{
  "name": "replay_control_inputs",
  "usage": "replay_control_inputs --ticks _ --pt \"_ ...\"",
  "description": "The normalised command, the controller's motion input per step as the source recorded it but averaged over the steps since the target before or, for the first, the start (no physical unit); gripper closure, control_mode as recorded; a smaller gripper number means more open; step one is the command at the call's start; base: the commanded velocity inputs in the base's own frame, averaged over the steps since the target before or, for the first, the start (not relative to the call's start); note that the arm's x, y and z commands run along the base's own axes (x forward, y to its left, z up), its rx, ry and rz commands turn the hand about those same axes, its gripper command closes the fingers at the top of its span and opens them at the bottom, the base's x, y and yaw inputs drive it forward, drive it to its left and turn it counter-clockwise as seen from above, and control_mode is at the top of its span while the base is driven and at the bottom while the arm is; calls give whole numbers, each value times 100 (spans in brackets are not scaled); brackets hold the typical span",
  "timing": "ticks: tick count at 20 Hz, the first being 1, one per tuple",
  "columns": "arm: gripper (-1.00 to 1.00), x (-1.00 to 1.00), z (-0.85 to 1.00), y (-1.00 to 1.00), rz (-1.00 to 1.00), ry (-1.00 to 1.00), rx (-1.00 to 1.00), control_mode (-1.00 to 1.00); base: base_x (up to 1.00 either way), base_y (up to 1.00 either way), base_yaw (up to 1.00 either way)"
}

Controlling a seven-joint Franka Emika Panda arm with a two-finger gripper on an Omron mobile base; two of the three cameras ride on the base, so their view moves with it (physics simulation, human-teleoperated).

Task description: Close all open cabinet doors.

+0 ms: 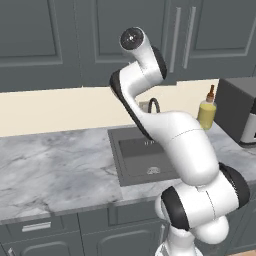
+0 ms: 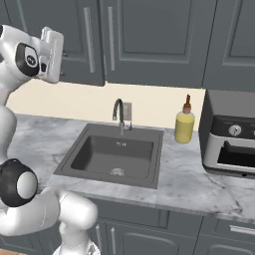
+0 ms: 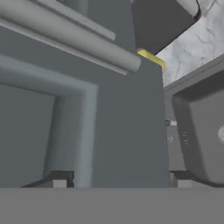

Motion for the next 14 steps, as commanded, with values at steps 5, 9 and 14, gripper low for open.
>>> replay_control_inputs --ticks 5,9,14 --pt "-100 19 -14 -14 29 -3 1 -100 0 0 0" --pt "-100 26 -4 0 19 -7 2 -100 0 0 0" --pt "-100 63 -27 -1 15 1 0 -100 0 0 0"
